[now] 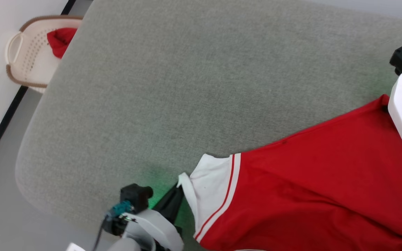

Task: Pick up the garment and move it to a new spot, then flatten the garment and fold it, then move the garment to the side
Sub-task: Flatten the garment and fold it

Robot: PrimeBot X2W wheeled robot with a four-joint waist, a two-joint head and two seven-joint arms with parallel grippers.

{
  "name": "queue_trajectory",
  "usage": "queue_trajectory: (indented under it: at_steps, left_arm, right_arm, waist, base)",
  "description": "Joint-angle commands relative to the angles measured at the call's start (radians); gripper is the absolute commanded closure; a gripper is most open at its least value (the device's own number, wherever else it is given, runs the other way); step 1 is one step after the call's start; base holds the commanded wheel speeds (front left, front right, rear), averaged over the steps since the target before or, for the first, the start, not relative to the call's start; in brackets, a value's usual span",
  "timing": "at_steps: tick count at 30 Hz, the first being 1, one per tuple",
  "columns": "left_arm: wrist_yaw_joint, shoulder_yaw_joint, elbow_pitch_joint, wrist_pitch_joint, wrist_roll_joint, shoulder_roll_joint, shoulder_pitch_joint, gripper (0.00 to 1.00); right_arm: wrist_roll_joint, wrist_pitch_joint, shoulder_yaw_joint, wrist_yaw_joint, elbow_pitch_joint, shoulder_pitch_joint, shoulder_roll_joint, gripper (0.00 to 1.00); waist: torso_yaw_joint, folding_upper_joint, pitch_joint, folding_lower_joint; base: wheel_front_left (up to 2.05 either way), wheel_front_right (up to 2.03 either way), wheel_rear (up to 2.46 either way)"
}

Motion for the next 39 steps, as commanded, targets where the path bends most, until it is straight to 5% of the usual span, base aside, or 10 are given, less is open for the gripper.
queue_trajectory:
  at_steps: [1, 11, 21, 28, 39]
  left_arm:
    - [-0.002, 0.007, 0.005, 0.018, -0.013, 0.018, -0.007, 1.0]
    - [0.011, 0.057, -0.142, 0.253, -0.052, 0.164, -0.15, 1.0]
    - [-0.002, 0.088, -0.171, 0.497, -0.027, 0.3, -0.456, 1.0]
    - [-0.028, 0.083, -0.101, 0.547, 0.002, 0.315, -0.645, 1.0]
    - [-0.067, 0.056, 0.118, 0.487, 0.066, 0.277, -0.997, 1.0]
  right_arm:
    - [0.006, 0.0, -0.002, -0.003, 0.021, -0.001, 0.002, 1.0]
    - [0.068, -0.07, -0.039, -0.002, 0.051, -0.052, 0.047, 1.0]
    - [0.06, -0.186, -0.041, -0.002, 0.033, -0.109, 0.075, 1.0]
    - [0.048, -0.278, -0.071, -0.002, 0.043, -0.152, 0.101, 1.0]
    - [-0.035, -0.417, -0.103, -0.002, 0.126, -0.266, 0.161, 1.0]
  waist:
    - [-0.018, -0.0001, -0.021, 0.0]
    - [-0.078, -0.0001, -0.125, 0.0]
    - [-0.141, -0.0001, -0.227, 0.0]
    - [-0.169, -0.0001, -0.274, 0.0]
    - [-0.214, -0.0001, -0.315, 0.0]
  base:
    - [0.0, 0.0, 0.0]
    - [0.0, 0.0, 0.0]
    - [0.0, 0.0, 0.0]
    - [0.0, 0.0, 0.0]
    - [0.0, 0.0, 0.0]
